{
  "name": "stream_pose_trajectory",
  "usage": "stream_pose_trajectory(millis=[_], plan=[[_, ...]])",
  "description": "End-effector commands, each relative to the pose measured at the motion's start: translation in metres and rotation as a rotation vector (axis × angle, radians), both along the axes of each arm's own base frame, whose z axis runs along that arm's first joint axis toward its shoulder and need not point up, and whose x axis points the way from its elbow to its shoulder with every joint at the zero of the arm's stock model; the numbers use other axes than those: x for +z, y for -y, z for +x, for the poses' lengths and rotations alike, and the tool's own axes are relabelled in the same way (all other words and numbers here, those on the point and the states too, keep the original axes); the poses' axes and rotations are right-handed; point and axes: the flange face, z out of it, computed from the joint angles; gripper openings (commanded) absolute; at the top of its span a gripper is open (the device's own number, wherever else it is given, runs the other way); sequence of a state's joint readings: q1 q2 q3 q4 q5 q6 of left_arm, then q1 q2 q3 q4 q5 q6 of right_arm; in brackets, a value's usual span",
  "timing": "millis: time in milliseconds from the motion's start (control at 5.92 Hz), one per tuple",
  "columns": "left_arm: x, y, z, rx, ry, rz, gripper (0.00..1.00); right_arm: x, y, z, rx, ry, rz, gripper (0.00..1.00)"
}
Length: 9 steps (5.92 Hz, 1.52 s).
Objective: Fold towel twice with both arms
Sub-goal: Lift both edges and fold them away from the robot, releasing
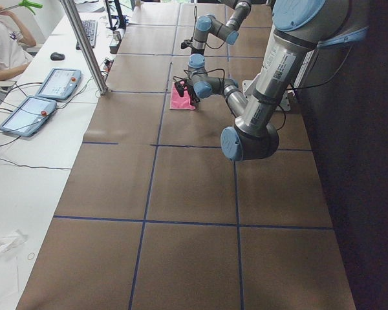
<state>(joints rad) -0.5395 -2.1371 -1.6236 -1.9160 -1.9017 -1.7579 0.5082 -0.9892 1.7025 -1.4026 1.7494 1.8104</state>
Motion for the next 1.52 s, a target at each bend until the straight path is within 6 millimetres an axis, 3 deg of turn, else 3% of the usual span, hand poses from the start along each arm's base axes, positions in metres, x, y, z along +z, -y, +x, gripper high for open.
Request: stream_pose_trajectory(millis=[0,338,676,845,1014,1183,1352], plan=[[-0.004,0.018,0.003,-0.021,0.0,0.001,0.04,-0.012,0.035,-0.013,0.031,-0.013,-0.006,0.0],[-0.004,0.043,0.003,-0.05,0.008,-0.004,0.06,-0.008,0.067,0.002,0.067,-0.007,-0.015,0.01],[0.004,0.058,0.004,-0.067,0.017,-0.01,0.06,-0.012,0.095,-0.016,0.074,-0.008,-0.019,0.01],[0.005,0.078,-0.005,-0.097,0.025,-0.017,0.56,-0.009,0.115,-0.015,0.094,-0.019,-0.028,0.07],[0.003,0.112,-0.007,-0.123,0.048,-0.021,1.0,-0.004,0.147,-0.005,0.099,-0.024,-0.078,0.76],[0.007,0.13,-0.019,-0.133,0.062,-0.005,1.0,0.004,0.166,0.013,0.038,-0.041,-0.038,1.0],[0.006,0.129,-0.019,-0.129,0.06,0.0,1.0,0.017,0.178,0.019,0.045,-0.061,-0.051,1.0]])
